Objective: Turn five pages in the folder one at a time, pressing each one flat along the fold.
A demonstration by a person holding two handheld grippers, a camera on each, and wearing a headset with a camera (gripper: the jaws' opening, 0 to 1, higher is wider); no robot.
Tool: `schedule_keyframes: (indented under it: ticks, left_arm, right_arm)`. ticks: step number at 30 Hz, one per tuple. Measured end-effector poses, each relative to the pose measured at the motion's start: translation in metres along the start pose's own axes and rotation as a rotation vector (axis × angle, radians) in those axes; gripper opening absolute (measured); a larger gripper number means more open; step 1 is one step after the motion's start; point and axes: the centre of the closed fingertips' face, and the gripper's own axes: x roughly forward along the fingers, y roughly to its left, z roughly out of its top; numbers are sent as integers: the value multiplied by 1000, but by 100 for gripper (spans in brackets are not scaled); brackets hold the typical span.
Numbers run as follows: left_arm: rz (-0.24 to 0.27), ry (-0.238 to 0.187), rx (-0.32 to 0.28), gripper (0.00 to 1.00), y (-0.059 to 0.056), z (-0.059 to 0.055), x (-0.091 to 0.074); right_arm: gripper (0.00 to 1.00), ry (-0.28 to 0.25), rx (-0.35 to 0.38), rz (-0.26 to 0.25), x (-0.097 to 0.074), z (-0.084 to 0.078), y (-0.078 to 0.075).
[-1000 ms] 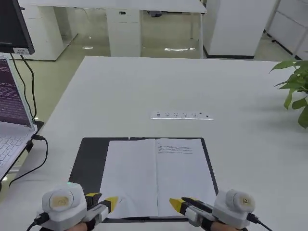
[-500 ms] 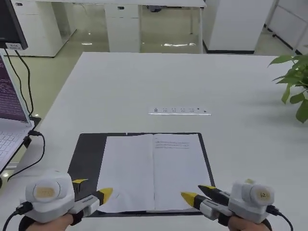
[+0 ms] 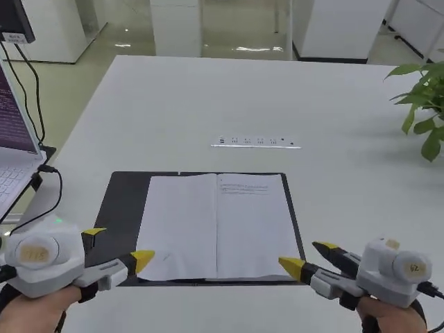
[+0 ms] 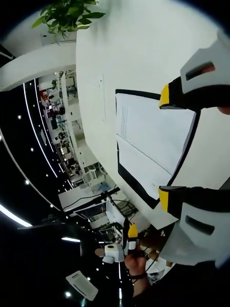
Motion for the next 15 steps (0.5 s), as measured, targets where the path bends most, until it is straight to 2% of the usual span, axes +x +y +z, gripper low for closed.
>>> schedule_keyframes:
  ticks: [3, 6, 10, 15]
  left_arm:
    - [12, 14, -1, 71, 2, -7, -3]
    - [23, 23, -5, 73, 4, -13, -8]
    - [22, 27, -23, 74, 5, -16, -10]
    - [5, 56, -5, 74, 1, -18, -8]
  right_arm:
    - [67, -50, 37, -28, -9, 6, -5]
    - [67, -68, 65, -40, -15, 4, -8]
    - [68, -44, 70, -53, -21, -6, -9]
    - [69, -37, 73, -62, -26, -10, -12]
